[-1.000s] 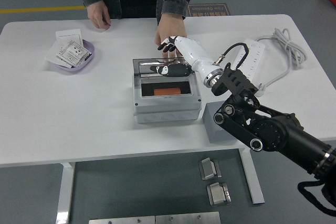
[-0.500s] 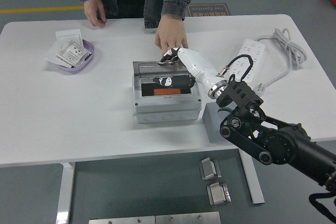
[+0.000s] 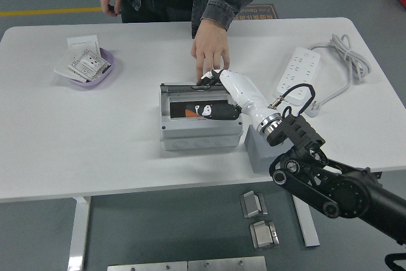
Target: Pick up the cylinder from the cube,place it in the box,flap close box
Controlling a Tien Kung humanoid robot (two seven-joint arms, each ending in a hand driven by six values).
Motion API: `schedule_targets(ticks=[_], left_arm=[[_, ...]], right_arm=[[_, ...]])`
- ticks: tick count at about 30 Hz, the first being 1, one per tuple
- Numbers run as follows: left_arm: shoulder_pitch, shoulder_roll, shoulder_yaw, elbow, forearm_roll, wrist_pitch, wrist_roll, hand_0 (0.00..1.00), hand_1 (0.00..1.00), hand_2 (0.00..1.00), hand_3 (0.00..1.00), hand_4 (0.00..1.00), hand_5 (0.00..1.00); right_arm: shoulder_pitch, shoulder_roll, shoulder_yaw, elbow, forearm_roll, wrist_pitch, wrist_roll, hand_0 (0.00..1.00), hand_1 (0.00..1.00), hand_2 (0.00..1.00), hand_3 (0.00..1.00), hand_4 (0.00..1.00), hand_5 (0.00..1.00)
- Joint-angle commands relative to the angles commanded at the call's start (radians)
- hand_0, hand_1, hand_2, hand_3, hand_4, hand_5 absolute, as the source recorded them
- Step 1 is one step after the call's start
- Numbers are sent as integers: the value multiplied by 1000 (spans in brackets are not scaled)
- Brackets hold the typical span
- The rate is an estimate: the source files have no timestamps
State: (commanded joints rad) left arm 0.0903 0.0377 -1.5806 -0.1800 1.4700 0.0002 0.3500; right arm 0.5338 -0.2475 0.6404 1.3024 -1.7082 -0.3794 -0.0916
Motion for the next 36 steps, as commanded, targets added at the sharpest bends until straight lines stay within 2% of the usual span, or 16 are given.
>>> schedule_targets(ticks=[20, 32, 36], left_arm=[[2, -4, 0, 0, -3, 0, -1, 641, 642, 527, 625, 688, 327], [2, -4, 0, 0, -3, -1, 0, 641, 642, 526, 621, 689, 326], [2, -4, -5, 0, 1, 0, 1, 641, 642, 526, 621, 688, 323]], right_arm=[[-91, -4, 48, 37, -5, -29, 12, 630, 638, 631, 590, 948, 534], [-126, -15, 116, 60, -53, -31, 5, 632, 637, 630, 588, 949, 537], [-164, -21, 168, 76, -73, -39, 9, 631, 635, 621, 588, 949, 538]])
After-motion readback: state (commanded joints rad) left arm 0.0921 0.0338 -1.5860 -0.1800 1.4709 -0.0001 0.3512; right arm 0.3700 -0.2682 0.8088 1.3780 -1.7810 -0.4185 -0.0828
